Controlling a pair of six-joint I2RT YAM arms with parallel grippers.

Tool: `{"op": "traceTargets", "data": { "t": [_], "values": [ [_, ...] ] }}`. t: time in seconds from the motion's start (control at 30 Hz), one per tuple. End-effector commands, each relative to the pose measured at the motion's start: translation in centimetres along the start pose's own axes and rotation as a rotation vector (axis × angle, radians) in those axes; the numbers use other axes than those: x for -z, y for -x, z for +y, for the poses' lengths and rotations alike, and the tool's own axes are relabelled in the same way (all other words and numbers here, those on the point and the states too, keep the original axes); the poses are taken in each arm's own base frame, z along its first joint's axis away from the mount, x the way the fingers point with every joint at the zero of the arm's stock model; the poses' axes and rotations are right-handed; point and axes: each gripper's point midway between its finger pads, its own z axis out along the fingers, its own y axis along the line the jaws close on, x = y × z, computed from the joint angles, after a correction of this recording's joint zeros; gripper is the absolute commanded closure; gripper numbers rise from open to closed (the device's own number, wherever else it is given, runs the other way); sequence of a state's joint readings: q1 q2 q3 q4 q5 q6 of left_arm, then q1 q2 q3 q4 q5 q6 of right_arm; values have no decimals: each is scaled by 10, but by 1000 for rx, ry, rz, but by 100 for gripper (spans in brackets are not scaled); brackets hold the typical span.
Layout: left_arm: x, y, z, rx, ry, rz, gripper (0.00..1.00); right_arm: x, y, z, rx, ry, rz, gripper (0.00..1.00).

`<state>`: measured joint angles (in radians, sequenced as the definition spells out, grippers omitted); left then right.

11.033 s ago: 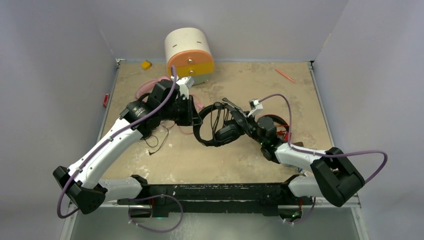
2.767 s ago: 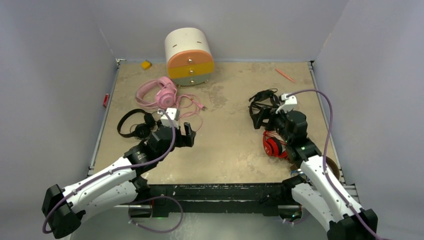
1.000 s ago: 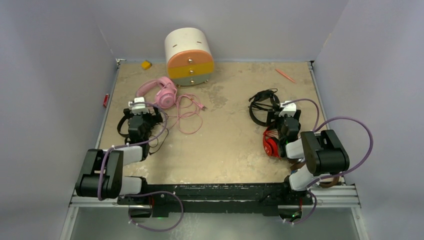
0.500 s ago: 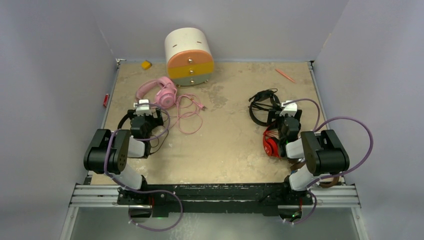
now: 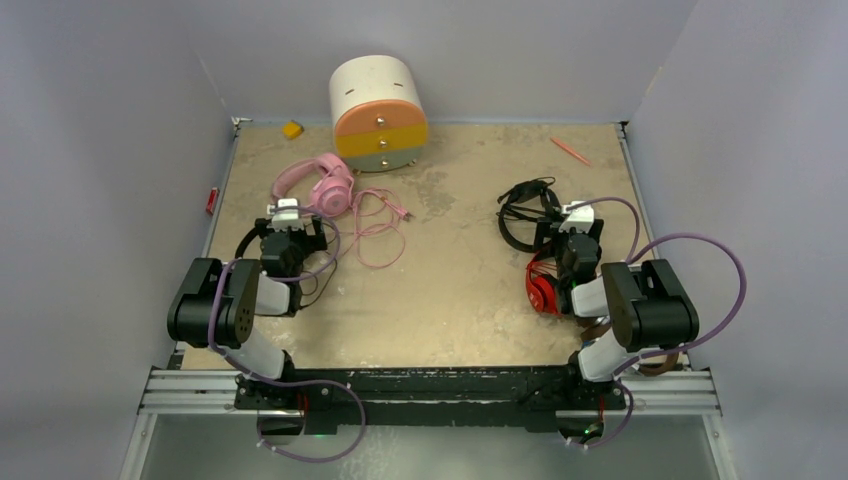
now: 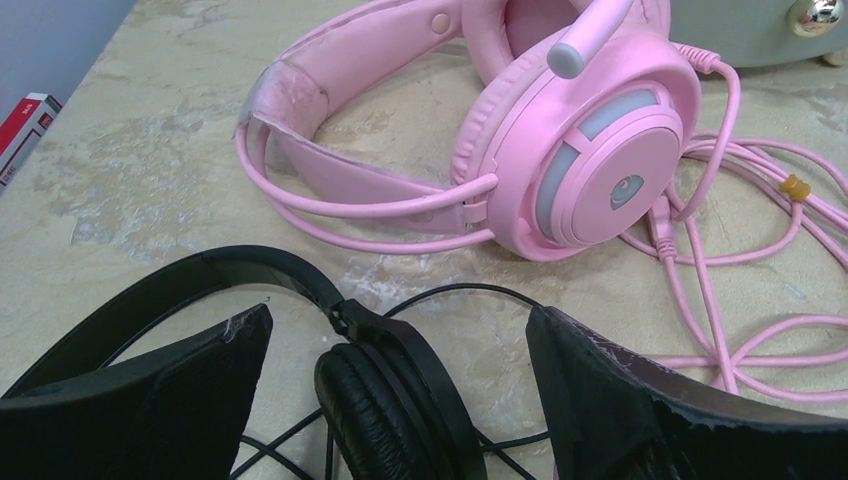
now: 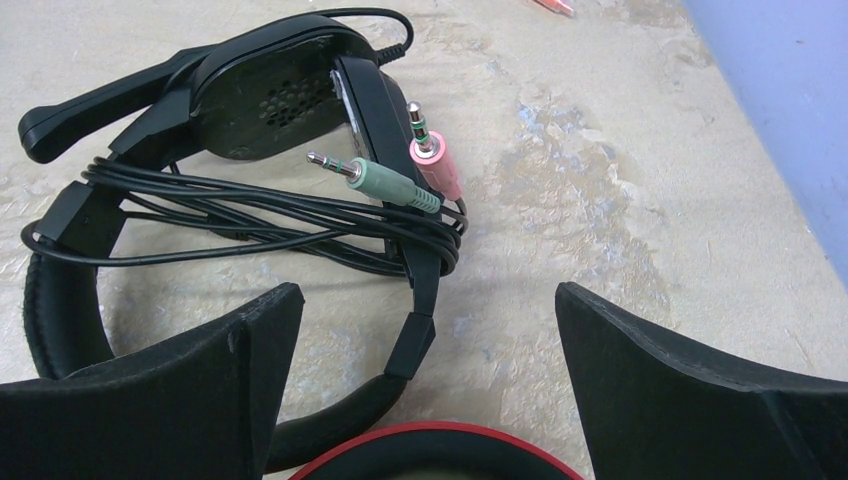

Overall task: Wrap the headphones
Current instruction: Reset both arms

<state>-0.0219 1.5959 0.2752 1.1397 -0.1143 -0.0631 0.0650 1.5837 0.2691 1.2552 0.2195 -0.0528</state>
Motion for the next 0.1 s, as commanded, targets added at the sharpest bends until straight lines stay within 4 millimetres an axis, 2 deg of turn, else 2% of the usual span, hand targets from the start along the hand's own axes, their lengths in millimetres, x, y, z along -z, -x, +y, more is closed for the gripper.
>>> {"op": "traceTargets", "data": {
  "t": [0.0, 0.07],
  "values": [
    [-6, 17, -2, 13, -16, -57, 3, -7, 21, -6, -15, -32, -71, 1],
    [-5, 17, -1, 13, -10, -59, 3, -7, 21, -6, -14, -32, -70, 1]
  ]
}}
